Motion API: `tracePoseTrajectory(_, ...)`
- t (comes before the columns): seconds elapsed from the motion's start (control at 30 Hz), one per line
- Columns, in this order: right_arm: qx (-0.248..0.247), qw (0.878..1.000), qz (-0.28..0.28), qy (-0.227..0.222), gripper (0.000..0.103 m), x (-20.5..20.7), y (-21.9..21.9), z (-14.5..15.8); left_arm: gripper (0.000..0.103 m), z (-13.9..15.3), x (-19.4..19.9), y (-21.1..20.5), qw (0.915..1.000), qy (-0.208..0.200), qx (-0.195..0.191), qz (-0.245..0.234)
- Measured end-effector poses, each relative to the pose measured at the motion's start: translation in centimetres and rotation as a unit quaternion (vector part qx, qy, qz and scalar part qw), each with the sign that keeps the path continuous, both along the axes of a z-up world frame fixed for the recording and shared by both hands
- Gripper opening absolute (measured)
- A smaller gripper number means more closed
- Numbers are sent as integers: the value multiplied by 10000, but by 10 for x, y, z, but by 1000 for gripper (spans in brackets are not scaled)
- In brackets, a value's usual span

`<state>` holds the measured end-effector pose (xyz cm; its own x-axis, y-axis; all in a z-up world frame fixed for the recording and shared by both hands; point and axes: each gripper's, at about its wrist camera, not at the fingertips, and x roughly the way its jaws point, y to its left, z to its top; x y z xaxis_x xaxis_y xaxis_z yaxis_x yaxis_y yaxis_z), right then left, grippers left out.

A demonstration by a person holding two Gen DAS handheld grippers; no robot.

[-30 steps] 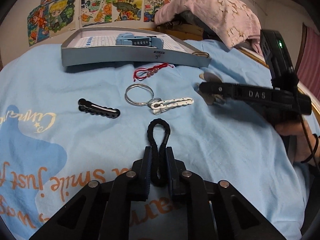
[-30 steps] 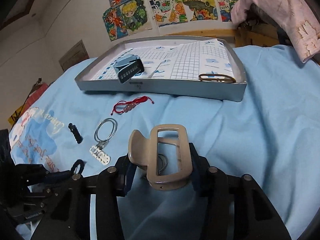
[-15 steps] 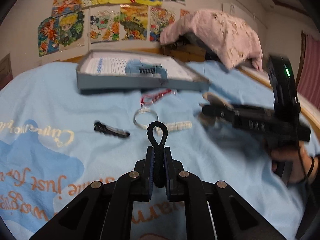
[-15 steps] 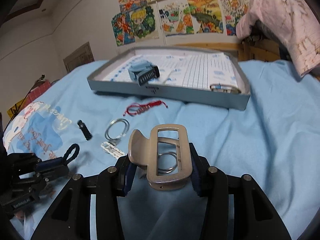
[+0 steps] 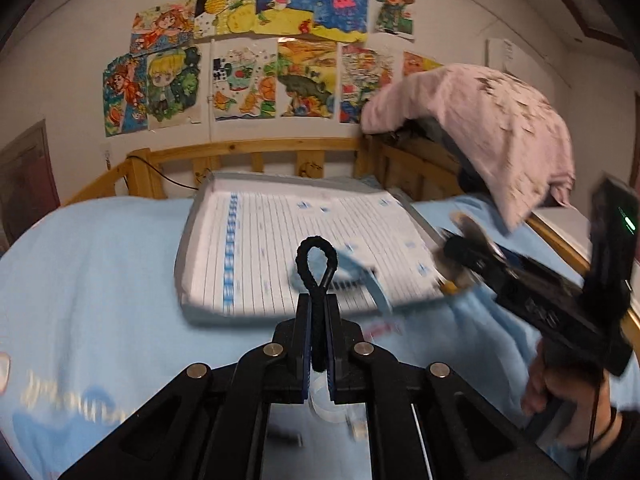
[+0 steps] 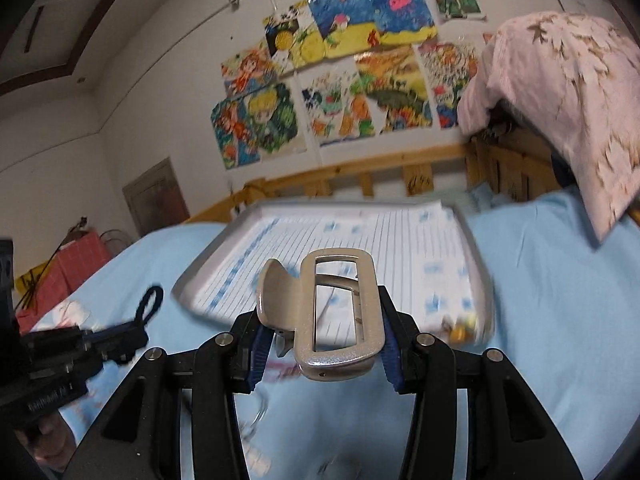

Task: Organize jewelry
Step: 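Release the black band into the tray with the left tool while the right releases the claw clip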

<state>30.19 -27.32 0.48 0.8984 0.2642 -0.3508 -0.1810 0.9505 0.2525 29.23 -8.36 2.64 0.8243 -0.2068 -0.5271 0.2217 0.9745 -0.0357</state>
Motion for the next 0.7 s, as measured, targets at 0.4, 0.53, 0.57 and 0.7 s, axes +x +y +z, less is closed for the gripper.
tracePoseTrajectory(0.4, -397, 9988, -20, 295, 42, 65, 4, -32, 6, -50, 90, -2, 9978, 403, 125, 518)
tracePoseTrajectory(0.53, -387, 9986, 101, 353, 42, 73, 3, -47, 6, -63, 93, -6, 9978, 365, 176, 525)
tracePoseTrajectory(0.57, -362, 9985, 117, 384, 42, 73, 2, -50, 6, -65, 93, -8, 9978, 330, 219, 524)
tracePoseTrajectory(0.7, -276, 9977, 135, 599, 43, 83, -2, -62, 9, -66, 90, -14, 9980, 302, 288, 476)
